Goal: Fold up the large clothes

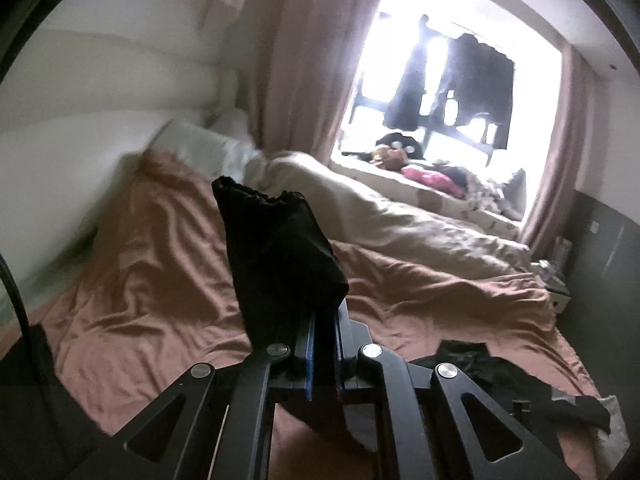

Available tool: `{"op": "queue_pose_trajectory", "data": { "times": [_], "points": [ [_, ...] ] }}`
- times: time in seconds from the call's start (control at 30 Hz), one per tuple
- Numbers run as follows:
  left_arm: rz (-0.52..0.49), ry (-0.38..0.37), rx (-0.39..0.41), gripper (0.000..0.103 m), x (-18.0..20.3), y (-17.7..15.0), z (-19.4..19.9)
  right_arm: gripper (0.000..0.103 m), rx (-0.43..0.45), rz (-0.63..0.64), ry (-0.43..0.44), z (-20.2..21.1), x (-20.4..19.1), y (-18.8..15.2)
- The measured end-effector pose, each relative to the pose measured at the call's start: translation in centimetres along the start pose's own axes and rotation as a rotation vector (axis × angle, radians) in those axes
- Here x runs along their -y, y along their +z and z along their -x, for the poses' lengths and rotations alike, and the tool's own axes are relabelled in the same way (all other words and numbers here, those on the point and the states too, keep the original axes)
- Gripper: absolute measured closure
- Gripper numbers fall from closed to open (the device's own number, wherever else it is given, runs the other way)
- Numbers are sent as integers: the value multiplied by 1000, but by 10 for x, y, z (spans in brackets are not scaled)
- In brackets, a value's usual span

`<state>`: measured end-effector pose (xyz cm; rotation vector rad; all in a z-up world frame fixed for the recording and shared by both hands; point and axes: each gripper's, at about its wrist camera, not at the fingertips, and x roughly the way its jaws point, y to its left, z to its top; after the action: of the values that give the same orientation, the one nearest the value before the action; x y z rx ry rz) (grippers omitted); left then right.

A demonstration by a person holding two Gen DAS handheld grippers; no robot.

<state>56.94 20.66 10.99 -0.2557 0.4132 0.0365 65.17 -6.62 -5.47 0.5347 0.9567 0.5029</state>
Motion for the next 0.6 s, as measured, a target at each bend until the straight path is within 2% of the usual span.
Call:
{"op": "queue_pose_trajectory", "data": {
  "times": [0.03,0.3,0.6],
  "points": [
    [-19,-15,7,96,14,3,1,26,21,7,7,12,3,-2],
    [-93,-113,8,96,93,12,-4,25,94,32,-59,84,41,-18],
    [-170,-252,-29,96,190,0,-23,25,163,-37,-61,174,91,-50]
  ]
}}
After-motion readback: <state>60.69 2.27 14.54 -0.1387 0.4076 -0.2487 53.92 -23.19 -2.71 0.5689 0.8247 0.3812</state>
